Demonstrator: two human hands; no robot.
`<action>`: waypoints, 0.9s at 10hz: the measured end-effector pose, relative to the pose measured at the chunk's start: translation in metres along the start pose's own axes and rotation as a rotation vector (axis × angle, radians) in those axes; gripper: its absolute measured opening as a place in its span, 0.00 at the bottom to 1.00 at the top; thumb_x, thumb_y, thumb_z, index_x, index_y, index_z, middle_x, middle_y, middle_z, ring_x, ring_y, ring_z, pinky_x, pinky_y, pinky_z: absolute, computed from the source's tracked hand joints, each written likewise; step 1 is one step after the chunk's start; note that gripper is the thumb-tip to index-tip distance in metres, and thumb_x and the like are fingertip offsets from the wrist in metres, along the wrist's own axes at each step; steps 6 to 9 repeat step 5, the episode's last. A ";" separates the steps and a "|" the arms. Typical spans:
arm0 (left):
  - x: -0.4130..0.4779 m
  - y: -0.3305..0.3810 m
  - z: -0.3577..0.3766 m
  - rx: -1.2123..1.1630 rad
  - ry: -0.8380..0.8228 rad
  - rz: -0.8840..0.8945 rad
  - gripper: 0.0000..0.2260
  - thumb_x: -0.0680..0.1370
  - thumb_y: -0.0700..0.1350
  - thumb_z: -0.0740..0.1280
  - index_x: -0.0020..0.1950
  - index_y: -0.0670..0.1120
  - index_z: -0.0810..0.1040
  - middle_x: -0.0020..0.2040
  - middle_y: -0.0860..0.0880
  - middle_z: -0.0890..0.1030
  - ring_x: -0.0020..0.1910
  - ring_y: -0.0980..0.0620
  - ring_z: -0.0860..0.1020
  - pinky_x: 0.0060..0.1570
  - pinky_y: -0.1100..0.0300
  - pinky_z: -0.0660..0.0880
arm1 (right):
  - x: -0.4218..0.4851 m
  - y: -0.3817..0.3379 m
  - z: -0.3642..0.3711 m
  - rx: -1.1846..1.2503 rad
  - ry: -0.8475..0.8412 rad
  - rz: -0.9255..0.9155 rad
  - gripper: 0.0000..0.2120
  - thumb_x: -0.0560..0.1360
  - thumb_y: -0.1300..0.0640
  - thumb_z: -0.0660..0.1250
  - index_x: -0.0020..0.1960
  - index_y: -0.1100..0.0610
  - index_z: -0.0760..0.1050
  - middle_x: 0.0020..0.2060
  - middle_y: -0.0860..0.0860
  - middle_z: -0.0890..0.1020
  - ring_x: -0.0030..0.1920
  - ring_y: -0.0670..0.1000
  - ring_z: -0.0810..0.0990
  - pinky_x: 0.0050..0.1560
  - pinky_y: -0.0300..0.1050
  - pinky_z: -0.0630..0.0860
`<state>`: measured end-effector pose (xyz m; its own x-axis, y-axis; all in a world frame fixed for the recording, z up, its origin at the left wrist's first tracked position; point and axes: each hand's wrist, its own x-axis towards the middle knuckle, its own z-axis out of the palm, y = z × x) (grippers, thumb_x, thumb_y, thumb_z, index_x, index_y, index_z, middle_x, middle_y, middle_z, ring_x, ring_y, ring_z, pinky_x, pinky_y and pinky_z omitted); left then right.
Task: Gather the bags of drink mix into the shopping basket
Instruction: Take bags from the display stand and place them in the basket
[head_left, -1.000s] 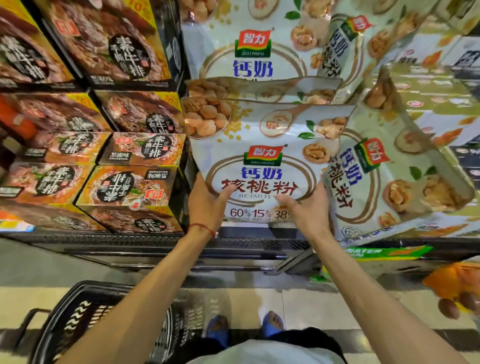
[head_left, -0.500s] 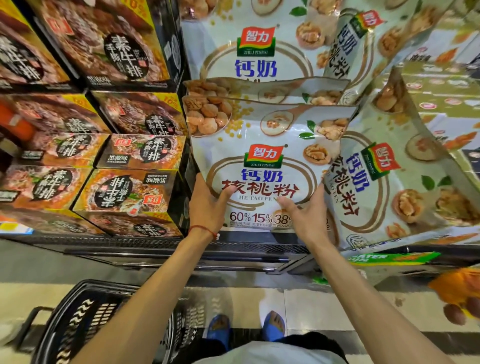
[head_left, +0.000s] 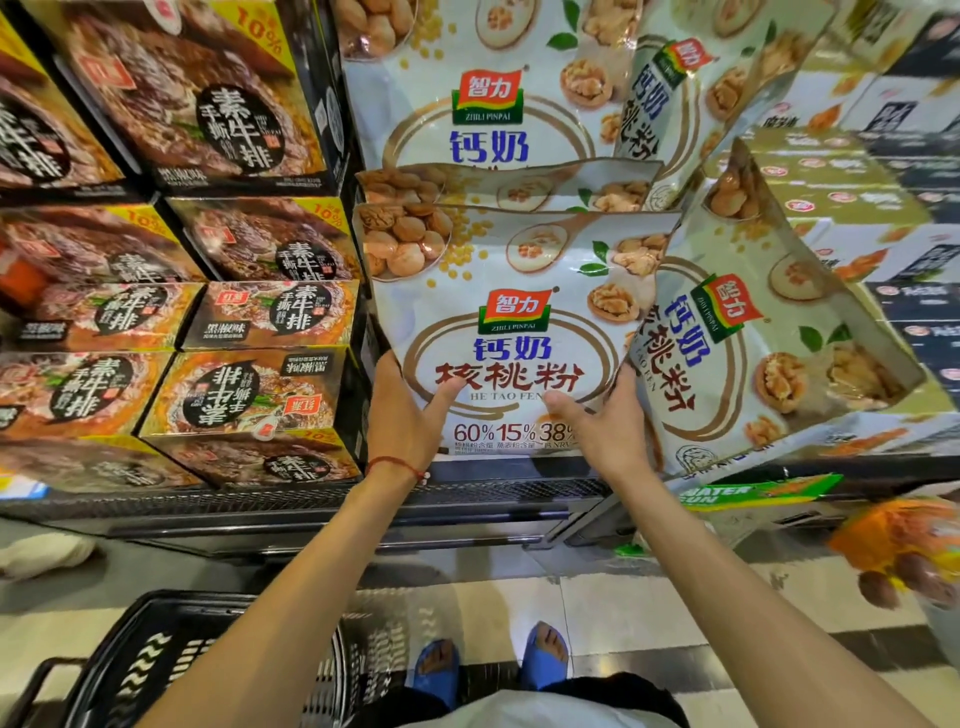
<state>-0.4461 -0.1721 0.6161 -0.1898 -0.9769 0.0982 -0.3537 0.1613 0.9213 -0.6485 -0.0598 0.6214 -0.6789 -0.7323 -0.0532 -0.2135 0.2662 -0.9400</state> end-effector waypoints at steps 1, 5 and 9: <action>-0.002 0.006 -0.009 0.029 0.071 0.048 0.35 0.72 0.50 0.77 0.75 0.48 0.64 0.70 0.48 0.71 0.69 0.51 0.73 0.66 0.46 0.75 | -0.013 -0.003 -0.005 -0.071 0.112 -0.021 0.30 0.71 0.50 0.80 0.67 0.50 0.68 0.61 0.46 0.78 0.62 0.46 0.79 0.64 0.52 0.79; 0.008 0.077 -0.068 0.472 0.029 0.518 0.22 0.81 0.49 0.66 0.72 0.44 0.67 0.68 0.44 0.70 0.68 0.45 0.68 0.69 0.47 0.68 | -0.039 -0.090 -0.013 -0.495 0.239 -0.388 0.15 0.80 0.47 0.68 0.62 0.53 0.77 0.61 0.48 0.74 0.64 0.46 0.69 0.59 0.44 0.67; 0.008 0.077 -0.068 0.472 0.029 0.518 0.22 0.81 0.49 0.66 0.72 0.44 0.67 0.68 0.44 0.70 0.68 0.45 0.68 0.69 0.47 0.68 | -0.039 -0.090 -0.013 -0.495 0.239 -0.388 0.15 0.80 0.47 0.68 0.62 0.53 0.77 0.61 0.48 0.74 0.64 0.46 0.69 0.59 0.44 0.67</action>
